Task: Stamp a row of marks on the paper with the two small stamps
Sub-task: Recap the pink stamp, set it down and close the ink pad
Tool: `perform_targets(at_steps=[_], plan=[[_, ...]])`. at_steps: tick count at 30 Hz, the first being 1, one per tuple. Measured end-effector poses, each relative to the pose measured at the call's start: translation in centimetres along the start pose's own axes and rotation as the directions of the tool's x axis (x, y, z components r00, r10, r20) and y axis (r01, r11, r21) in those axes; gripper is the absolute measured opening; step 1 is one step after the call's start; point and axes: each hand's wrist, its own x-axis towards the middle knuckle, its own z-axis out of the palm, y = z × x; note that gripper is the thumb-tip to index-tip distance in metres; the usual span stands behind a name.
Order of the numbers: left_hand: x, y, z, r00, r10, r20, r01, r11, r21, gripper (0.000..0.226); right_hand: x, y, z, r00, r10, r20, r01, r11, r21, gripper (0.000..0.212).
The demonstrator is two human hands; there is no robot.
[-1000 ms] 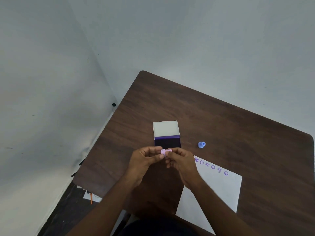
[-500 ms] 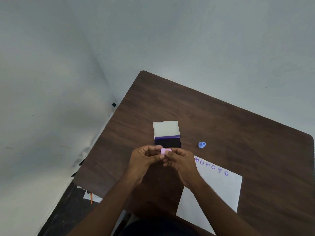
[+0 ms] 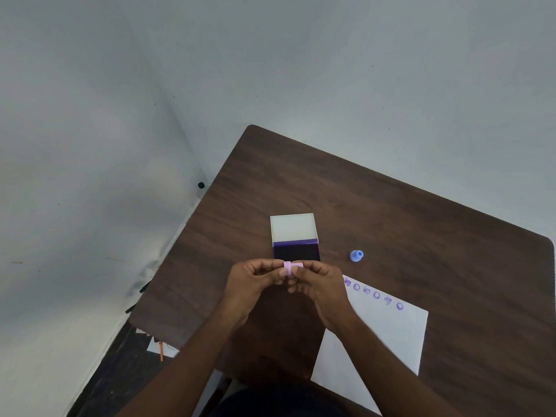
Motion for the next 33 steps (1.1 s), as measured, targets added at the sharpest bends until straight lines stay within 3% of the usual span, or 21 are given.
perform_targets(at_steps=[7, 13, 22, 33], plan=[[0.1, -0.3, 0.3, 1.0, -0.003, 0.026, 0.003, 1.0, 0.023, 0.028, -0.4, 0.0, -0.5, 1.0, 0.006, -0.003, -0.006, 1.0, 0.003, 0.022], [0.7, -0.9, 1.7, 1.0, 0.013, 0.022, -0.015, 0.992, 0.128, 0.023, -0.4, 0.0, -1.8, 0.991, -0.016, -0.13, -0.007, 0.985, -0.173, 0.022], [1.9, -0.8, 6.9, 0.992, 0.038, 0.118, -0.078, 0.934, 0.35, 0.013, 0.6, 0.2, -6.3, 0.874, -0.174, -0.453, -0.032, 0.911, -0.412, 0.02], [3.5, -0.7, 12.6, 0.985, 0.02, 0.172, -0.1, 0.877, 0.47, 0.02, 1.5, 0.7, -11.7, 0.784, -0.2, -0.588, -0.054, 0.921, -0.386, 0.02]])
